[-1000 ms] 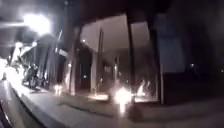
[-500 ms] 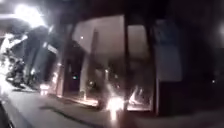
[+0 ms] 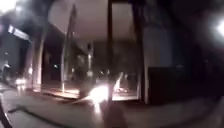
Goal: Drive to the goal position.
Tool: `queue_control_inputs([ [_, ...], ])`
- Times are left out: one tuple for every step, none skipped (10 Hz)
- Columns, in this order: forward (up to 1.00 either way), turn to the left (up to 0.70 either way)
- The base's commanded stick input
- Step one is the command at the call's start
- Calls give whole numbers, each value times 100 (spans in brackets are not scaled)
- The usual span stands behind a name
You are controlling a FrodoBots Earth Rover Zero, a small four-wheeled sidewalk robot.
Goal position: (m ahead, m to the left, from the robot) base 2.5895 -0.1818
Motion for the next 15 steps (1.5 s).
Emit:
queue_control_inputs([
  [45,0],
  [45,0],
  [45,0],
  [45,0],
  [45,0],
  [45,0],
  [45,0],
  [45,0],
  [45,0],
  [45,0],
  [45,0],
  [45,0],
  [45,0],
  [45,0],
  [45,0],
])
